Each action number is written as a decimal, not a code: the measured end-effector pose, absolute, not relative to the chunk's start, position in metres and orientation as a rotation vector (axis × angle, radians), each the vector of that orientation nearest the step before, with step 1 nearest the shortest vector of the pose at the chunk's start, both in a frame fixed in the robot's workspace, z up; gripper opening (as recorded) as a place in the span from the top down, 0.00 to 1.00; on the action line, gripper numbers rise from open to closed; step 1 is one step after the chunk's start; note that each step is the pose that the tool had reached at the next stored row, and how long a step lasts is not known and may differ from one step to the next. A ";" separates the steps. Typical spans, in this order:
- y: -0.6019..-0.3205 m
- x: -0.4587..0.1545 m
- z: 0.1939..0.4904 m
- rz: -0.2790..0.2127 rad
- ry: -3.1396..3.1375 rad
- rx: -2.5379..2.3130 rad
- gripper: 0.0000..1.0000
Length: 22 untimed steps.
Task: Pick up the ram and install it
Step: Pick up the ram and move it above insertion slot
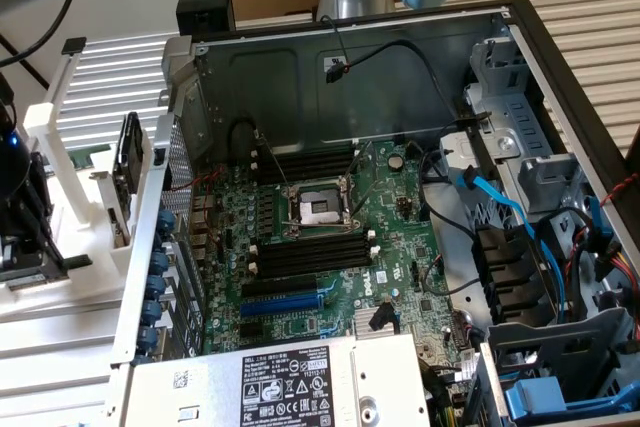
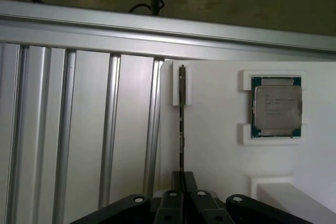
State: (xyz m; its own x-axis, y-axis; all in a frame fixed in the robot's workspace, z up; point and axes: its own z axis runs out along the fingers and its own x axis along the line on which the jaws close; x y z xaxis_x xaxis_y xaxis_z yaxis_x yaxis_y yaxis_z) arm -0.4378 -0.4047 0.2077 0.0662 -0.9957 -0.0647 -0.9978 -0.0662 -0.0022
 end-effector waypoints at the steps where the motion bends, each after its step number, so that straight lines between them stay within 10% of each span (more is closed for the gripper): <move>1: -0.405 -0.438 0.209 0.071 2.116 -2.259 0.88; 22: -0.405 -0.445 0.250 0.043 2.163 -2.235 0.88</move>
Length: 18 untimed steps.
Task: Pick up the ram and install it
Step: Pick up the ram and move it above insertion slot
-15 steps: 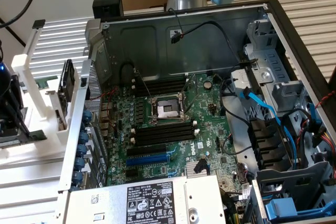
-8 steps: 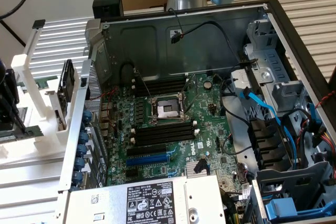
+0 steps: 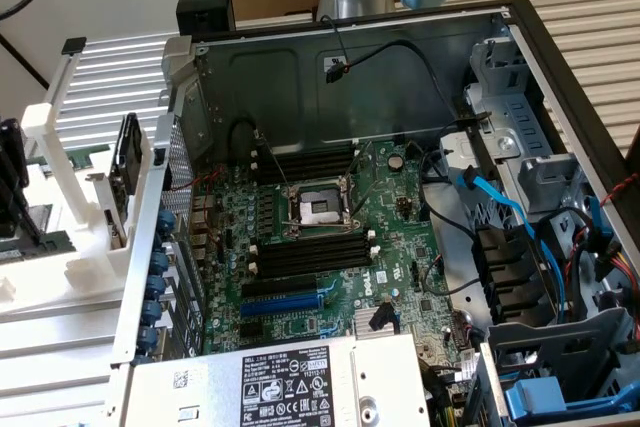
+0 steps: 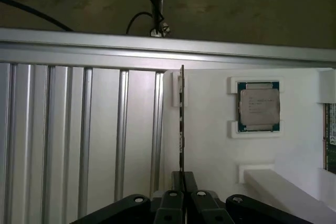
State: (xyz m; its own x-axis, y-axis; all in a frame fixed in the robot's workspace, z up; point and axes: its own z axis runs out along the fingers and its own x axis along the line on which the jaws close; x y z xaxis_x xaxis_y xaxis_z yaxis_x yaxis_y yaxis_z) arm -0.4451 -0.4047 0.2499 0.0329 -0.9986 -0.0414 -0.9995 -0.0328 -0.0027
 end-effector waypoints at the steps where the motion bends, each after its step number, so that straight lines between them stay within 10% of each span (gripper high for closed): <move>1: -0.405 -0.445 0.252 0.042 2.165 -2.235 0.88; 18: -0.405 -0.446 0.317 0.025 2.188 -2.227 0.88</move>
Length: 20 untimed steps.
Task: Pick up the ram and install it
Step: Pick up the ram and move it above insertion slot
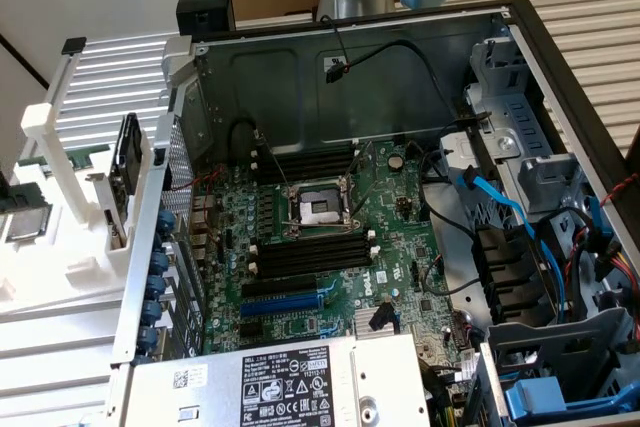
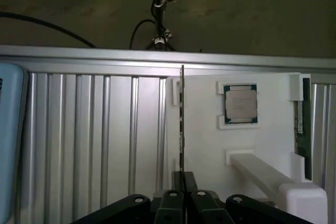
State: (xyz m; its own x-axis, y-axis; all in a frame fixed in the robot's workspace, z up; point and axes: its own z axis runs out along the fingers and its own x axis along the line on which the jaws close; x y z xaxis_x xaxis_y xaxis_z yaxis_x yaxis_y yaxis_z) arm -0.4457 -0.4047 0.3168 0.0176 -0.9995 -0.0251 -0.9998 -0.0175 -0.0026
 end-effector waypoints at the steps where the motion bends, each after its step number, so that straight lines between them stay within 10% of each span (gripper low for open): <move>1: -0.405 -0.445 0.322 0.025 2.189 -2.227 0.88; 20: -0.407 -0.347 0.419 0.033 2.191 -2.227 0.88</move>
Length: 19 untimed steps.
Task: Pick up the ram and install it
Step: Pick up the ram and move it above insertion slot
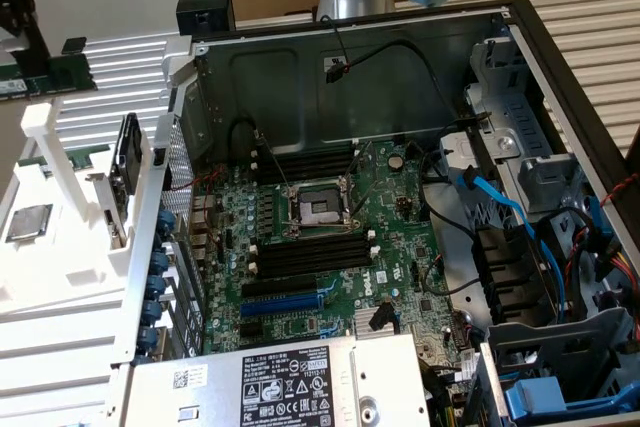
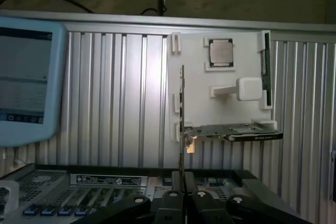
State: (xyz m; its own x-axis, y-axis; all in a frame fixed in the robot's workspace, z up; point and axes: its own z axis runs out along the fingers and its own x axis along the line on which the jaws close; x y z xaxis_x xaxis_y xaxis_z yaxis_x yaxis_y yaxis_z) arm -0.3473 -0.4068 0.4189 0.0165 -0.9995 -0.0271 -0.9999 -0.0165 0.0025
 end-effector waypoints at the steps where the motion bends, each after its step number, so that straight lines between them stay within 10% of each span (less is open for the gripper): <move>1: -0.407 -0.347 0.419 0.033 2.191 -2.227 0.88; 19: -0.407 -0.248 0.437 0.053 2.185 -2.223 0.88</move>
